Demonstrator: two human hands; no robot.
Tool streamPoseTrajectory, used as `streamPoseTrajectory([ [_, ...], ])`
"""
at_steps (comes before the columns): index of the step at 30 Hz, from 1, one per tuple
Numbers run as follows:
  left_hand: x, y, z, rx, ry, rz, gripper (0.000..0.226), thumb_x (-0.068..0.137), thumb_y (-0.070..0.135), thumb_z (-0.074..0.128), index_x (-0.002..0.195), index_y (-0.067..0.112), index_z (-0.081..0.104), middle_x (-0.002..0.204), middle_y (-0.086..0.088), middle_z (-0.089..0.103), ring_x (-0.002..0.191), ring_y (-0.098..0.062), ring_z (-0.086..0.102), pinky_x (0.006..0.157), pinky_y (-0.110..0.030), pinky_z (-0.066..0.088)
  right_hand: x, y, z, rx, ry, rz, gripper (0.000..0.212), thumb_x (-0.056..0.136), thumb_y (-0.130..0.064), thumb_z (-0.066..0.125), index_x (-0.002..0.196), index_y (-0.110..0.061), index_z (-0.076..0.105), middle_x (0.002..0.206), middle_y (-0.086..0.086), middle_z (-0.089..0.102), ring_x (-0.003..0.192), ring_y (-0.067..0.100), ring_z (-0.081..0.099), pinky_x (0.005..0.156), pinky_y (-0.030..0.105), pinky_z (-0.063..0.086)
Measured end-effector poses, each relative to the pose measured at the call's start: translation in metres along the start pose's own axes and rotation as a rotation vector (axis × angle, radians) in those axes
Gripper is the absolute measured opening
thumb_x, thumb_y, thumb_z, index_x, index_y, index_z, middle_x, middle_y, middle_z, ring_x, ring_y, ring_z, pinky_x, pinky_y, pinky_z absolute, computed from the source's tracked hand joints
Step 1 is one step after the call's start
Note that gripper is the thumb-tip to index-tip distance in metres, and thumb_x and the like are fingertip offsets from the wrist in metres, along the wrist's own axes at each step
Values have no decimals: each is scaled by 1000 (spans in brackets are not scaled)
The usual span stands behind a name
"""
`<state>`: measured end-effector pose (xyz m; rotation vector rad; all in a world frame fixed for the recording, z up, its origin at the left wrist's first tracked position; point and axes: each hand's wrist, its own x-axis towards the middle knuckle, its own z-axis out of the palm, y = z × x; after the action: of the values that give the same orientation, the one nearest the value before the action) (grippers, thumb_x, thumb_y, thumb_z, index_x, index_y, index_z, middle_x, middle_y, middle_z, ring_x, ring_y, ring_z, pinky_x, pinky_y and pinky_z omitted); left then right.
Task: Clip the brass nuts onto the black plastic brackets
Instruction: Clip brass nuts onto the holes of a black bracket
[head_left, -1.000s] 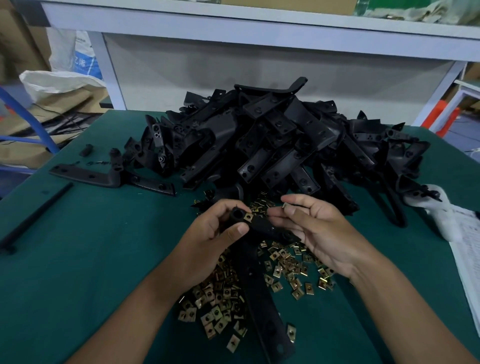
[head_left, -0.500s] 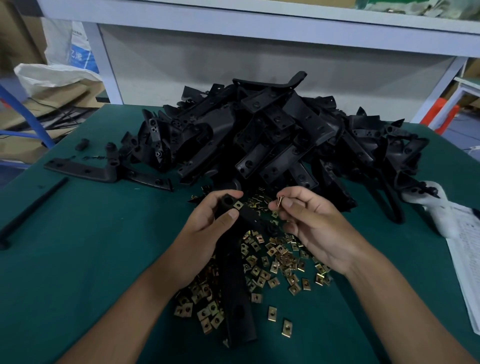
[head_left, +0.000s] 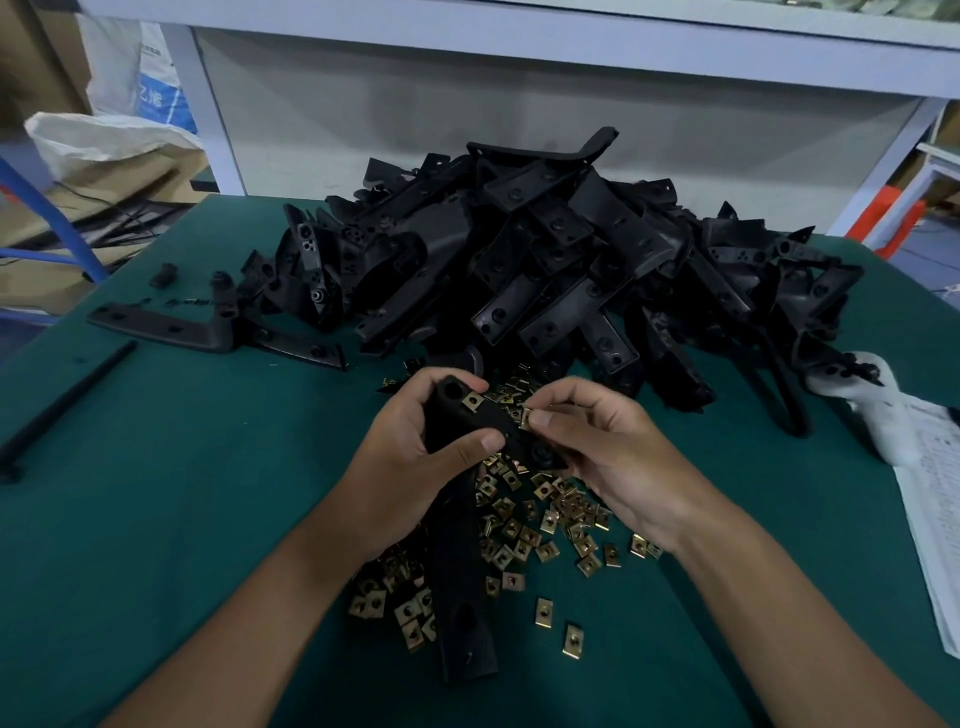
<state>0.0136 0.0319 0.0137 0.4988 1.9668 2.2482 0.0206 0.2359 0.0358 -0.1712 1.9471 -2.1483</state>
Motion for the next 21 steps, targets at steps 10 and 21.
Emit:
streamPoseTrajectory([
  [10,1,-1,0,-4,-16,15,31,79,19,80,104,31,64,84,4,64,72,-13,62,64,-25,55,0,0,0,-14,50,-26,8,76,-29,77,79,-23,73,71,-3,63,70,16,54,62,26,41],
  [21,0,-2,-1,34,-22,24,32,80,23,81,105,32,64,83,3,62,74,-11,60,65,-24,55,-1,-2,-4,-52,18,-59,2,78,-26,76,77,-26,74,64,-12,63,70,7,61,71,26,47],
])
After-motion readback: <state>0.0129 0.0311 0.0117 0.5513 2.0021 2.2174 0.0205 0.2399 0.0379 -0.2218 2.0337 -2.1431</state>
